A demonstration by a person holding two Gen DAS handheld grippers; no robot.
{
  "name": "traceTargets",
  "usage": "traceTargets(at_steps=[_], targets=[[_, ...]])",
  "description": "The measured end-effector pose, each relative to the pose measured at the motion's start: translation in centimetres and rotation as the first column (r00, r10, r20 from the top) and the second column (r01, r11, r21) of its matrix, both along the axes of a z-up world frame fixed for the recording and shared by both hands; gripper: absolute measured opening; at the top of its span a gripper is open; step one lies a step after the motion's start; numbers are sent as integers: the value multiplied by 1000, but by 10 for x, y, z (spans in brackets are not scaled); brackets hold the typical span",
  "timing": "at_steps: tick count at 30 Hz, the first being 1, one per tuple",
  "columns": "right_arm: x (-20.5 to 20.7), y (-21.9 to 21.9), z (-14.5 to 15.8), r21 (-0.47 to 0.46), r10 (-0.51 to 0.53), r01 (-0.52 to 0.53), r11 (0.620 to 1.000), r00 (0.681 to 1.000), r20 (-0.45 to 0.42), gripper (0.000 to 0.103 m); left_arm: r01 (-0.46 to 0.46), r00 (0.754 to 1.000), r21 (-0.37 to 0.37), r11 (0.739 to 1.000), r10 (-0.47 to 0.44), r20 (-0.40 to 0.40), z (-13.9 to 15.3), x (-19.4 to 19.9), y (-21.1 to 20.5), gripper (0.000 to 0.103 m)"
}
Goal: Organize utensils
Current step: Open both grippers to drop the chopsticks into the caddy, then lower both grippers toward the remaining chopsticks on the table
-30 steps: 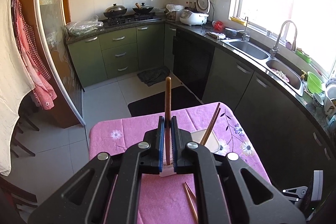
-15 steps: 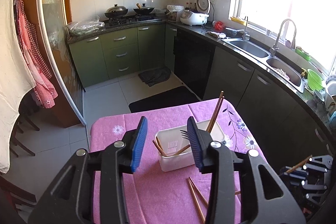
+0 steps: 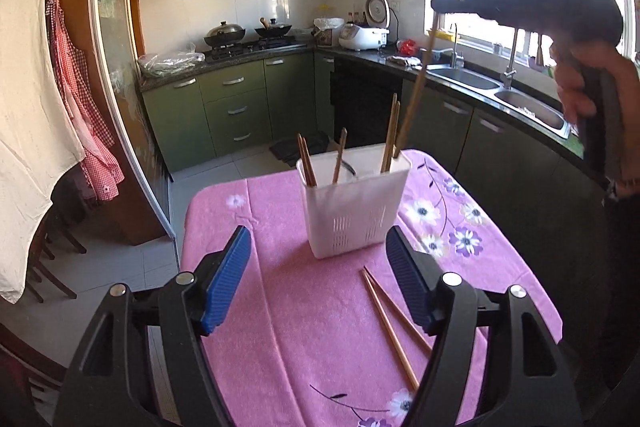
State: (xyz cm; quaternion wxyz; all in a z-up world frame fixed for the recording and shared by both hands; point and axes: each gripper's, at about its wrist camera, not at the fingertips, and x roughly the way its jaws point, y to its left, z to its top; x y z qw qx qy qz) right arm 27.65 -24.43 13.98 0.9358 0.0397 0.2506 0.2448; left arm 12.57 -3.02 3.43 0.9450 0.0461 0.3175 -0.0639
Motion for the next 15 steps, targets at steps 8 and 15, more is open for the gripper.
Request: traceTargets(at_steps=[8, 15], targets=[[43, 36, -71, -124, -13, -2, 992, 992, -122, 7, 34, 996, 2, 999, -33, -83, -43, 1, -14, 69], [36, 45, -103, -156, 14, -38, 987, 988, -151, 15, 23, 994, -6, 1000, -24, -108, -52, 5, -18, 69]])
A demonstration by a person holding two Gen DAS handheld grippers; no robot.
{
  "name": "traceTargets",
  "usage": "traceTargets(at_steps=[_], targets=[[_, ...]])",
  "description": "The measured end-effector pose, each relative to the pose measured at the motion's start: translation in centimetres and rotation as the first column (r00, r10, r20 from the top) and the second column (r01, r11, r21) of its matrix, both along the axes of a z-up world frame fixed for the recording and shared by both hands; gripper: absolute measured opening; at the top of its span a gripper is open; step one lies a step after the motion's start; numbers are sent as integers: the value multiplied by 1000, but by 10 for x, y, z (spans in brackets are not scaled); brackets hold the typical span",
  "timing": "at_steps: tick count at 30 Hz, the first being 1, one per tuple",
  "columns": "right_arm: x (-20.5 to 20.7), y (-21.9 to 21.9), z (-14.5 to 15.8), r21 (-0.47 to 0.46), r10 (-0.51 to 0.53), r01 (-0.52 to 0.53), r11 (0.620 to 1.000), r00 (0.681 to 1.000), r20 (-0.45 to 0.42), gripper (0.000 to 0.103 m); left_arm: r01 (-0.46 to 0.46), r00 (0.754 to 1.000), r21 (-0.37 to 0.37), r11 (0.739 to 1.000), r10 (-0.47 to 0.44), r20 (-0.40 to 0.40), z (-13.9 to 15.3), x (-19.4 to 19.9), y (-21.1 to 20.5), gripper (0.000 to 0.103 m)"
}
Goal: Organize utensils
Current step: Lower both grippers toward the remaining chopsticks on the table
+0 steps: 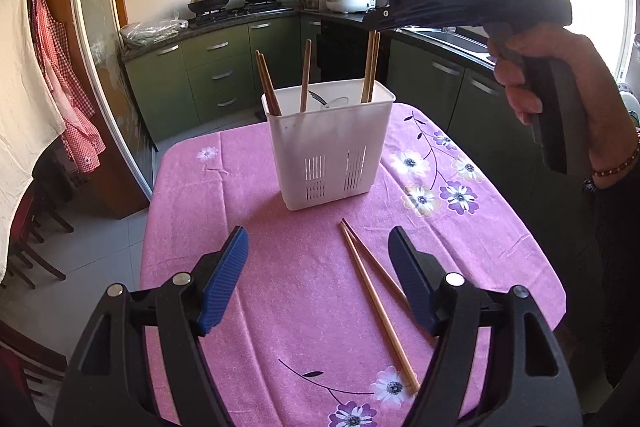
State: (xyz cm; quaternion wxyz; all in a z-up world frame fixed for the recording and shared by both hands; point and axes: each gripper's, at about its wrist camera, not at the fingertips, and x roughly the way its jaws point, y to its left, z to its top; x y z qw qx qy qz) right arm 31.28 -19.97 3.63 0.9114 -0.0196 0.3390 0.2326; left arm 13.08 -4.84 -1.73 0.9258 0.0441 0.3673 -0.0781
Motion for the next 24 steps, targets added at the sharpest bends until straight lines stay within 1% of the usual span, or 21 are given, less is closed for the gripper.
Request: traceTargets(at_steps=[2, 4, 5, 7, 8, 9, 12, 15, 18, 19, 21, 22, 24], targets=[[-12, -5, 8, 15, 6, -6, 1000, 1000, 26, 16, 2, 1000, 7, 1000, -2, -5, -1, 0, -3, 69], [-33, -16, 19, 48, 21, -24, 999, 998, 53, 16, 6, 1000, 13, 1000, -5, -11, -2, 1, -7, 70], [-44, -22, 24, 59, 28, -32, 998, 997, 68, 17, 8, 1000, 17, 1000, -8, -14, -3, 1, -8, 70], [-69, -35, 28, 61, 31, -37, 997, 995, 92, 23, 11, 1000, 23, 1000, -11, -25, -6, 4, -13, 71], [-81, -41, 25, 53, 32, -37, 998, 995, 94, 27, 12, 999, 22, 1000, -11, -36, -9, 6, -14, 72], [-91, -46, 20, 44, 34, -38, 998, 995, 89, 27, 16, 998, 18, 1000, -14, -56, -13, 9, -17, 72], [-114, -59, -11, 5, 38, -38, 999, 998, 40, 27, 22, 988, -12, 1000, -23, -153, -34, 24, -24, 72], [-128, -73, -54, -42, 14, -15, 999, 1000, -18, 27, 13, 971, -25, 1000, -18, -239, -59, 41, -31, 72], [-129, -90, -96, -38, 0, -4, 999, 994, -107, 27, -17, 950, -27, 1000, 8, -314, -83, 60, -36, 71], [-129, -96, -108, -36, -8, 3, 999, 992, -128, 27, -30, 942, -29, 999, 18, -336, -90, 66, -36, 69], [-129, -107, -126, -24, -22, 19, 1000, 986, -165, 27, -57, 924, -37, 998, 39, -380, -103, 78, -35, 61], [-128, -113, -131, -16, -26, 23, 1000, 984, -178, 27, -69, 916, -35, 997, 49, -398, -109, 83, -36, 57], [-130, -121, -138, -5, -28, 28, 1000, 981, -190, 27, -85, 904, -25, 996, 67, -422, -118, 91, -37, 53]])
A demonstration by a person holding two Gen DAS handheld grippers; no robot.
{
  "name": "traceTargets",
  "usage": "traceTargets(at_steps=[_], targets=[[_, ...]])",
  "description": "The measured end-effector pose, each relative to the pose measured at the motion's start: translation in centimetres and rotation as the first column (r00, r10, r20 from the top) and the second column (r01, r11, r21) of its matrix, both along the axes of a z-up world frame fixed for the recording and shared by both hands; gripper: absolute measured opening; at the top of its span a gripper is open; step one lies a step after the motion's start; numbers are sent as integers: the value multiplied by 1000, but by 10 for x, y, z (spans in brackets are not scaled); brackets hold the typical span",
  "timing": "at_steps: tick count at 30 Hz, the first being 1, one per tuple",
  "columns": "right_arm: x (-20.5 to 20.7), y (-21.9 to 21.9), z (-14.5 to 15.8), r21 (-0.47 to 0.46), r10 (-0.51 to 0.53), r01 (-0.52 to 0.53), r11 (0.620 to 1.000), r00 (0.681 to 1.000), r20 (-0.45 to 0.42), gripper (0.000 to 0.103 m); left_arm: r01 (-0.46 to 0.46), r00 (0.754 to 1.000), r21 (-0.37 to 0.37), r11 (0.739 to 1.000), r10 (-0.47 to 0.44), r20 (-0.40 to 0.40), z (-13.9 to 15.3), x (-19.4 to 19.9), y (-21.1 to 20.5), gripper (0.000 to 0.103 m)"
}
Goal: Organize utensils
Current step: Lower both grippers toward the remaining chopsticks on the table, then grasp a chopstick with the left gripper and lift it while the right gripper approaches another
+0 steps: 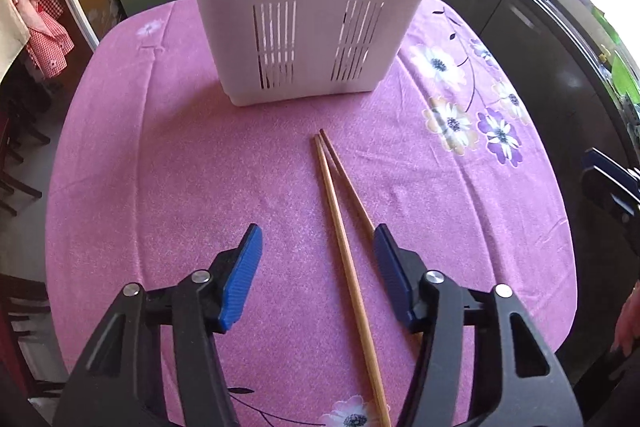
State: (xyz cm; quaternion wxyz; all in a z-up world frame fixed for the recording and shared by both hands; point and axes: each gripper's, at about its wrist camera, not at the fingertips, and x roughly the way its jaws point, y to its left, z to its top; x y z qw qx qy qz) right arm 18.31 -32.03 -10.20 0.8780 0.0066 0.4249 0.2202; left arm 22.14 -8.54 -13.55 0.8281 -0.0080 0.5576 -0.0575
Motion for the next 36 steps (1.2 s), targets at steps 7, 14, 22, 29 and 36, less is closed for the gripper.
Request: traceTargets(at_steps=[7, 14, 22, 29, 36], targets=[[2, -9, -7, 30, -2, 2, 1000, 1000, -23, 27, -3, 999, 39, 999, 5, -45, -16, 16, -12, 40], [5, -7, -12, 40, 11, -9, 999, 999, -42, 27, -2, 997, 83, 997, 8, -71, -27, 26, -24, 30], [6, -10, -16, 44, 8, -6, 999, 999, -52, 27, 4, 997, 104, 995, 4, -76, -29, 31, -32, 8], [9, -10, -16, 40, 3, -1, 999, 998, -59, 27, 0, 998, 78, 997, 4, -55, -16, 19, -15, 7], [14, 13, -17, 20, 43, -42, 999, 996, -78, 33, -6, 998, 53, 999, 3, 67, 33, -7, 11, 7]])
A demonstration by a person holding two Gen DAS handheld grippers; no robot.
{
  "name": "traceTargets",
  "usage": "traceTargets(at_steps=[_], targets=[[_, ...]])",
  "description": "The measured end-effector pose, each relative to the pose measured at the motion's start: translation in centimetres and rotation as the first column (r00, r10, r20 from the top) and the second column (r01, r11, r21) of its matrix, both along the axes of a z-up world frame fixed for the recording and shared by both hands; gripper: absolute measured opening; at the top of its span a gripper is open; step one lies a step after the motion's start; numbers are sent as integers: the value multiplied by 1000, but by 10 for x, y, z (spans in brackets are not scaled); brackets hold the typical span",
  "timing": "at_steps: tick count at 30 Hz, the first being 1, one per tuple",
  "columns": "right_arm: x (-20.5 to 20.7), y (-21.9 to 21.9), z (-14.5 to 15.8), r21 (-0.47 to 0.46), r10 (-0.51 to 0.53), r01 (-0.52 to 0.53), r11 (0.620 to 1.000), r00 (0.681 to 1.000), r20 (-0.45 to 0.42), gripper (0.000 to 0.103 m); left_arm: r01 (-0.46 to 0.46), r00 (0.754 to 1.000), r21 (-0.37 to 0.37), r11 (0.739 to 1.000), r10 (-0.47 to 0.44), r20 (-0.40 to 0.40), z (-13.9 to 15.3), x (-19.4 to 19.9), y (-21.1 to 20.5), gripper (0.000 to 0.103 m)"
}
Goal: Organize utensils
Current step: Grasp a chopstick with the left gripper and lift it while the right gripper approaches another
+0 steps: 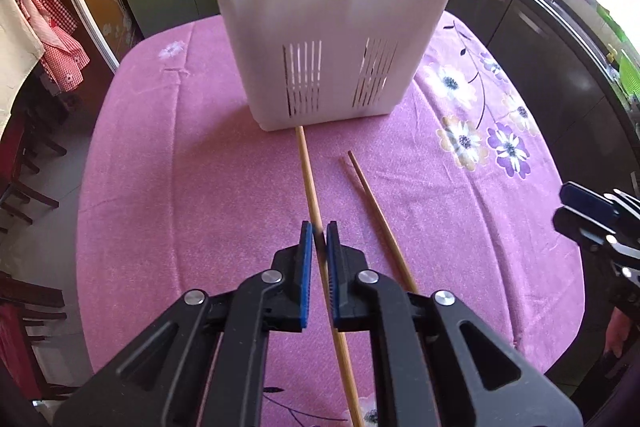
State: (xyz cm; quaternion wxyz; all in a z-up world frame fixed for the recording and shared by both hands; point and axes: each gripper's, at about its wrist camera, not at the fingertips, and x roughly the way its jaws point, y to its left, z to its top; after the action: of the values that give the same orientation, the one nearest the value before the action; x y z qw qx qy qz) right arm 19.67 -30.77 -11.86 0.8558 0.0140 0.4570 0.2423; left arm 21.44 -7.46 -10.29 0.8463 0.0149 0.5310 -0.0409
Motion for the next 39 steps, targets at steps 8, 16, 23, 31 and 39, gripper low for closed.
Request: traceTargets(at_steps=[8, 16, 23, 31, 39], targets=[[25, 73, -22, -105, 107, -116, 988, 991, -82, 33, 10, 989, -13, 1000, -8, 145, 47, -41, 21, 7], [51, 134, -50, -197, 137, -167, 966, 978, -156, 33, 29, 971, -11, 1000, -25, 239, 71, -69, 32, 6], [57, 163, -64, -284, 127, -174, 943, 976, -175, 33, 46, 963, -8, 999, -42, 268, 78, -75, 35, 6], [70, 175, -73, -285, 127, -182, 941, 971, -200, 8, 25, 974, -25, 999, -19, 226, 67, -68, 42, 6], [57, 146, -52, -226, 131, -163, 960, 980, -152, 6, -37, 998, -21, 999, 38, 45, 13, -24, 56, 14]])
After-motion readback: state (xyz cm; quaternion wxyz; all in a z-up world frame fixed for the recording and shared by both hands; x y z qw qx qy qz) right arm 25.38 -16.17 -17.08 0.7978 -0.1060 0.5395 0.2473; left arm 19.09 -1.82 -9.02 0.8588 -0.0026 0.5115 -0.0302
